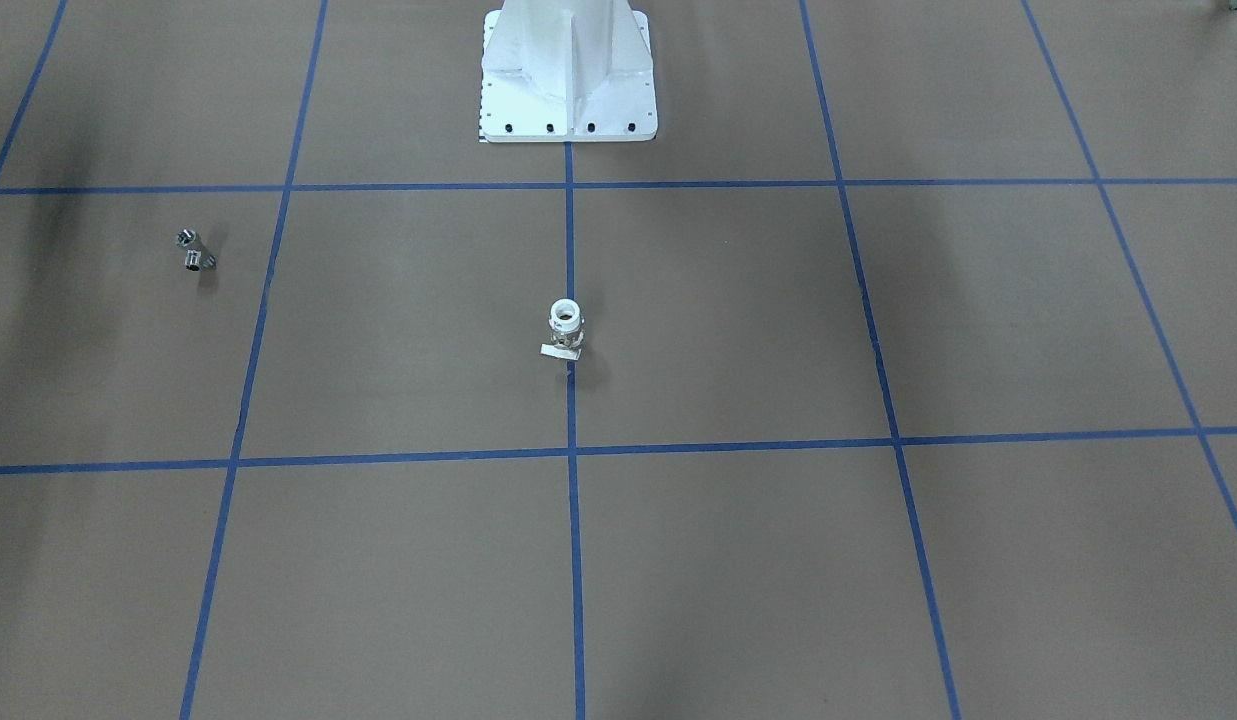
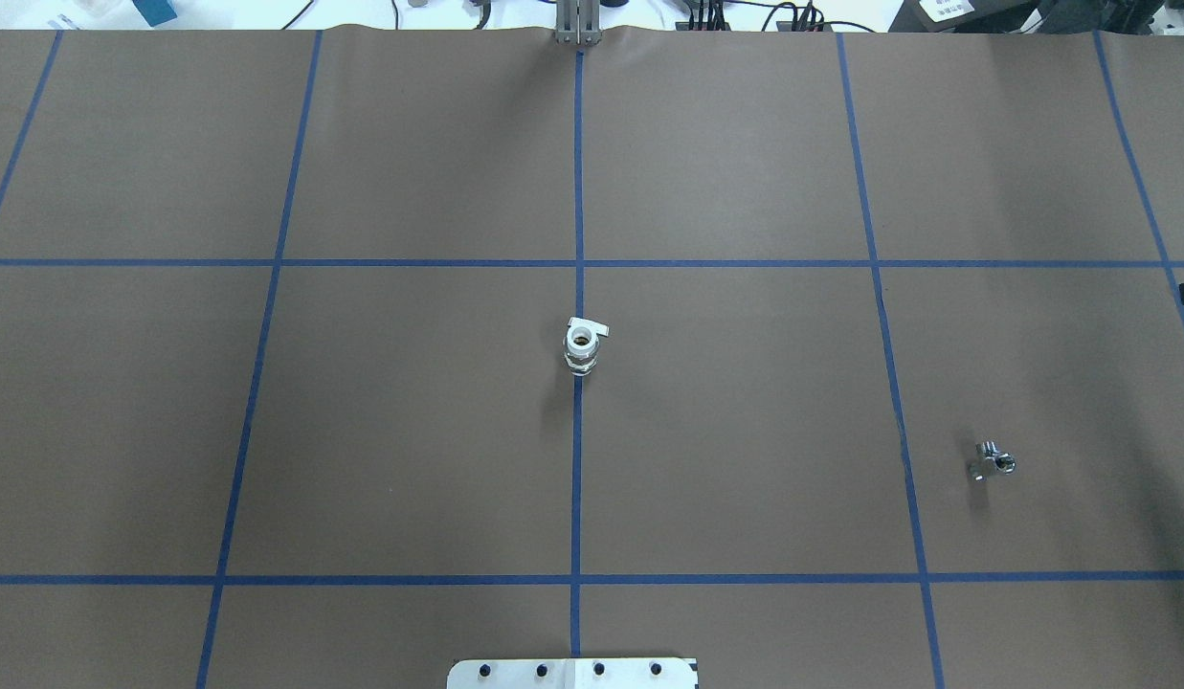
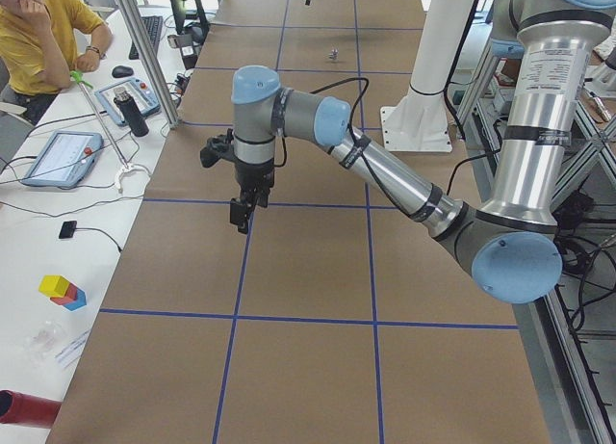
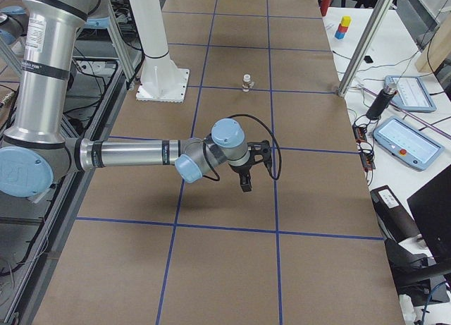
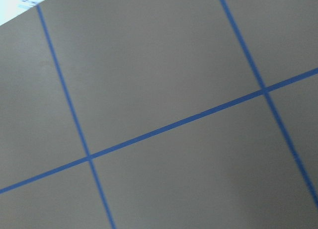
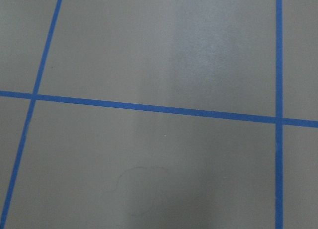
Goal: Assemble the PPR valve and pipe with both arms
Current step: 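Lower the right gripper onto the silver threaded fitting and grasp it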
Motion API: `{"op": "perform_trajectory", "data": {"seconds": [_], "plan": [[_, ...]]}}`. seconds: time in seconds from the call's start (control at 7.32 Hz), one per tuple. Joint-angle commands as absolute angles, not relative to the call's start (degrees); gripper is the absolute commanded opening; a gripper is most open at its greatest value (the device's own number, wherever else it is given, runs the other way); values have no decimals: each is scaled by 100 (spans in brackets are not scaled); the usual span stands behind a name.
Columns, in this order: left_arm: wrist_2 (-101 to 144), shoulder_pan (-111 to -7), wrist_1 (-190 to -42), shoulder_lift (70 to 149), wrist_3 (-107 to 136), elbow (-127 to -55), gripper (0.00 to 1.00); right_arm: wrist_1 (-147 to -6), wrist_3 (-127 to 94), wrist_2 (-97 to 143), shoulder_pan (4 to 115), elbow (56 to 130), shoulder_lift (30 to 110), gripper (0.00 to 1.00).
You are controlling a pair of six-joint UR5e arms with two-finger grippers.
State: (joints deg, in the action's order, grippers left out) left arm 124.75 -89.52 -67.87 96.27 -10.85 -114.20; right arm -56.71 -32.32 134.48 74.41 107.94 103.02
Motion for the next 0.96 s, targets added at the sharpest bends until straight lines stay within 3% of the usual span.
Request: {"op": "perform_trajectory", "data": {"seconds": [0.0,0.27,0.82], "plan": [[13494,-9570,-8103,8987,-1405,-10271,100,-5930,-3472,13377,7129,11169,10345,100],[13579,-9615,-9234,8378,-1573,-9949,100,-6580,-3489,13027,6805,11634,10423,100],[13579,-9606,-9263,8428,-1556,-10002,100,-6496,-5215,11843,5120,11978,10512,100]]}}
